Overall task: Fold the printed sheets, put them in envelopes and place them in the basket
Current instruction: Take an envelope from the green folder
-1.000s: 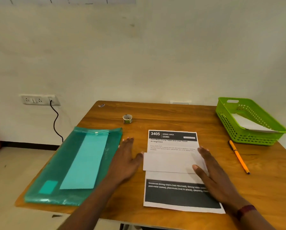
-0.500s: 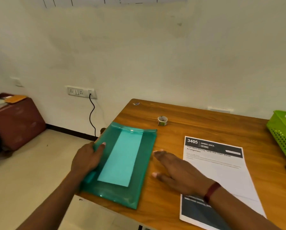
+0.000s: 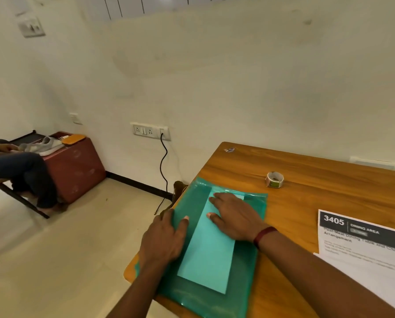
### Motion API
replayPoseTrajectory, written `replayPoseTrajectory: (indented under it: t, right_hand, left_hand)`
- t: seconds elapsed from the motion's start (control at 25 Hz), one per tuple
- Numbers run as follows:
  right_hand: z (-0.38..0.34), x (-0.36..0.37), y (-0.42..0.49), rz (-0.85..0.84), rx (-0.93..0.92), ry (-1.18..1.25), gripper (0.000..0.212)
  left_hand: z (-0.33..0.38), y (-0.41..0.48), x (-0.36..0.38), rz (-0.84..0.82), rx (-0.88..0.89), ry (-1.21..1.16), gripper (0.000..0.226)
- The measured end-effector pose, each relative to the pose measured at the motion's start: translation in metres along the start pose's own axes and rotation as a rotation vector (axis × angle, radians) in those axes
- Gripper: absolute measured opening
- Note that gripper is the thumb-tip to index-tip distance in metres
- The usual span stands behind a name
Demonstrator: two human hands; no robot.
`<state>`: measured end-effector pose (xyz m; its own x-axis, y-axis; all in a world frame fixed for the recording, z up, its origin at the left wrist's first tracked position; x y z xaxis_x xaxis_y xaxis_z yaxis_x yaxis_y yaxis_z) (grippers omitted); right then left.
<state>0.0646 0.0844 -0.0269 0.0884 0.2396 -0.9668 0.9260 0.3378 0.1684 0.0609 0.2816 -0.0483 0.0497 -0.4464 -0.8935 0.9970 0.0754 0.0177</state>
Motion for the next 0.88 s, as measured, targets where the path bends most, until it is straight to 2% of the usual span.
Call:
replayPoseTrajectory:
  t: [0.16,0.24,0.44,0.64,0.88]
  right_hand:
    - [0.049,-0.013,0.027,0.124,0.16,0.089,0.032]
    - [0.068,-0.018,0.04,0.125,0.252,0.132,0.031]
    - [0.089,-0.022,0.061,0.006,0.356,0.241,0.011]
    - [0.082,-0.015,0.072,-0.12,0.401,0.351,0.019]
    - [0.09,-0.016,0.081,-0.245,0.387,0.348,0.015]
  left_hand:
    - [-0.001,0.0,-0.001,0.002,-0.004,-0.022,0.065]
    - [0.0,0.0,-0.002,0.0,-0.001,-0.036,0.065]
    - [-0.003,0.0,-0.001,0.005,-0.022,-0.079,0.064]
    - [-0.004,0.001,-0.001,-0.006,-0.018,-0.078,0.063]
    - [-0.004,0.004,0.0,-0.025,-0.019,-0.065,0.064]
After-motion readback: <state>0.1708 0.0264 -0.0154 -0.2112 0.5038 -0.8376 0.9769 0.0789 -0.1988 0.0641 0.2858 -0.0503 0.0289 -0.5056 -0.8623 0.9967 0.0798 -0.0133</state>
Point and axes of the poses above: each hand's wrist, its own y-axis towards the middle knuckle, its own x-axis out of the palm, z = x × y, the point moved 3 cm from there along y, towards the middle knuckle, and after that the axes turned 6 degrees about -x, right-handed, at the moved point
